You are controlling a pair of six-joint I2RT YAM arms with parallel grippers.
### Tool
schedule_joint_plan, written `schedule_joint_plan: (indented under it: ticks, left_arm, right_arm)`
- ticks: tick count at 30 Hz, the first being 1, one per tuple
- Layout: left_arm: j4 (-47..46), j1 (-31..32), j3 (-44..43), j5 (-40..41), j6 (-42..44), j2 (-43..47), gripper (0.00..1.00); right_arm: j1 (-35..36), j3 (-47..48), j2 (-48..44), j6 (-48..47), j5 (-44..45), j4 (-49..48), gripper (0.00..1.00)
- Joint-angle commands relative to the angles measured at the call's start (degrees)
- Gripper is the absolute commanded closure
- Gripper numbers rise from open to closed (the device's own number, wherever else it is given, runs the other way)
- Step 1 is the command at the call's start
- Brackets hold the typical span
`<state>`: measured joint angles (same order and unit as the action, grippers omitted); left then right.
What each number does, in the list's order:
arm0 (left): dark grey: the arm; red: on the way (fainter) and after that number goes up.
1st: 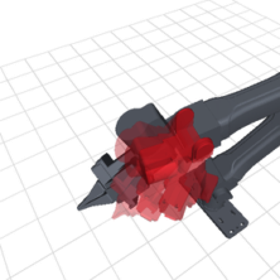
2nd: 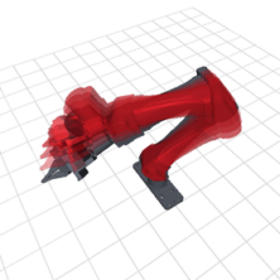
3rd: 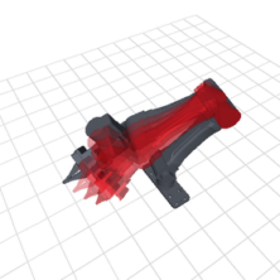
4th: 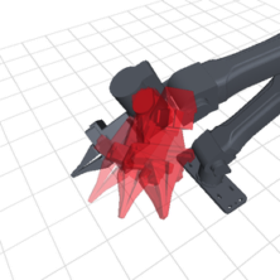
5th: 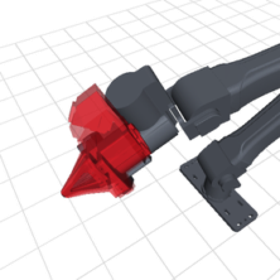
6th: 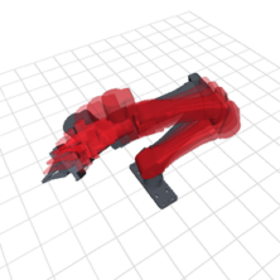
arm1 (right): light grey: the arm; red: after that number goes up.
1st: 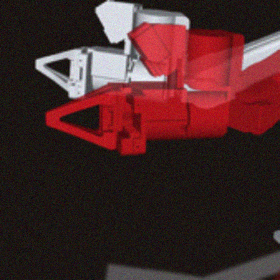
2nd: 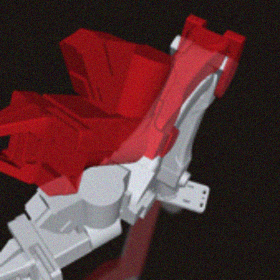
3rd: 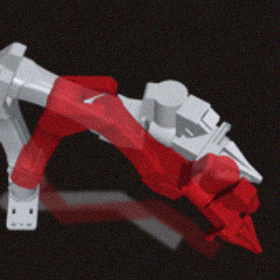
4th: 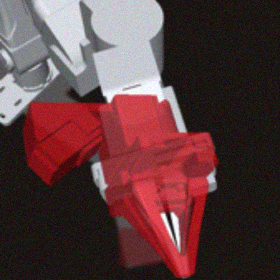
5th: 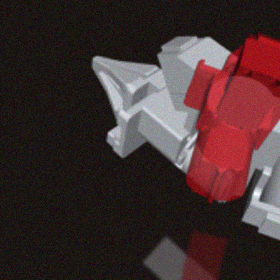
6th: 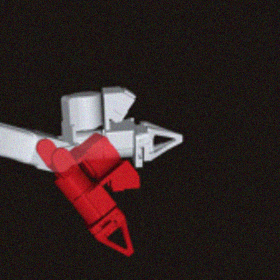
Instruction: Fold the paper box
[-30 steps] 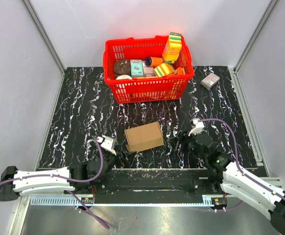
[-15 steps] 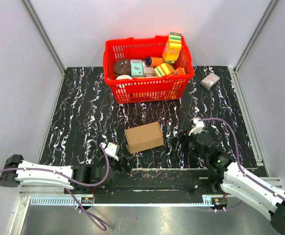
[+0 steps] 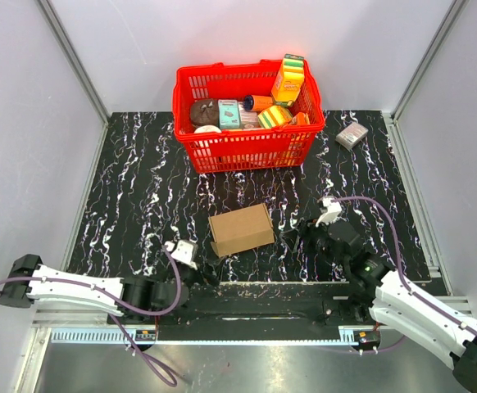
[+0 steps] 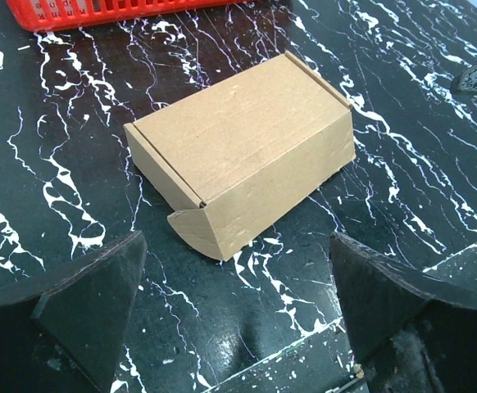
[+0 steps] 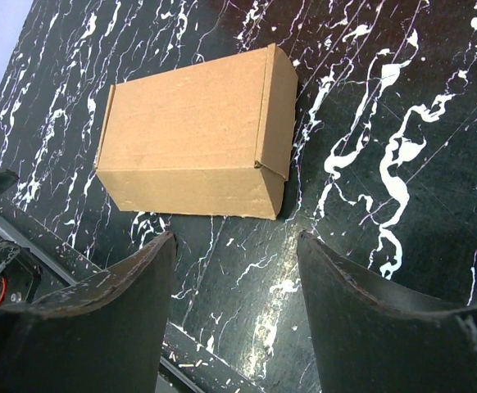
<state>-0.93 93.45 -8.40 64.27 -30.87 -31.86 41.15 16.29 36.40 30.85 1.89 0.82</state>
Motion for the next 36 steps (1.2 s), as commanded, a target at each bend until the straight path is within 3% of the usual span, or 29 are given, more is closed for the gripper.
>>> schedule_joint_plan:
  ticks: [1, 5, 8, 9, 10, 12, 17, 20, 27, 36]
  left_arm:
    - [-4.08, 0.24, 0.85, 0.07, 3.88, 5.13, 0.01]
    - [-2.35, 1.90, -2.22, -5.13, 4.79, 2.52, 0.01]
    - [8.82, 2.18, -9.78, -0.21, -2.34, -5.48, 0.01]
    - [11.80, 2.18, -12.40, 4.76, -5.13, -6.80, 0.01]
    - [19.57, 2.09, -13.30, 7.16, -13.86, -6.82, 0.01]
    - [22.90, 0.60, -12.53, 7.90, -18.86, -3.68, 0.01]
    - [14.91, -15.45, -6.20, -8.61, -13.78, 3.99, 0.01]
    - [9.90, -19.26, -4.43, -14.16, -10.44, 3.39, 0.01]
    - [-0.37, -21.64, -5.83, -21.28, -9.64, -13.82, 0.01]
    - [-7.94, -23.49, -3.03, -25.77, -10.70, -14.73, 0.01]
  right_arm:
    - [0.25, 2.43, -0.72, -1.23, 0.04, 0.16, 0.33]
    - [0.16, 2.25, 1.47, -0.88, -0.31, -3.10, 0.33]
    - [0.16, 3.39, 4.02, -1.49, -0.48, -3.72, 0.33]
    - [0.16, 4.35, 5.42, -1.67, 0.04, -3.72, 0.33]
    - [0.25, 4.88, 6.04, -1.93, 0.30, -3.55, 0.33]
    - [0.25, 6.98, 9.19, -2.72, 1.27, -3.20, 0.33]
    - [0.16, 12.44, 16.94, -6.23, 2.41, -2.31, 0.29]
    - [0.16, 14.99, 21.77, -8.16, 2.59, -3.37, 0.26]
    - [-1.06, 20.62, 33.54, -9.93, 2.33, -4.60, 0.22]
    - [-7.21, 22.38, 39.97, -9.58, -4.78, -9.16, 0.21]
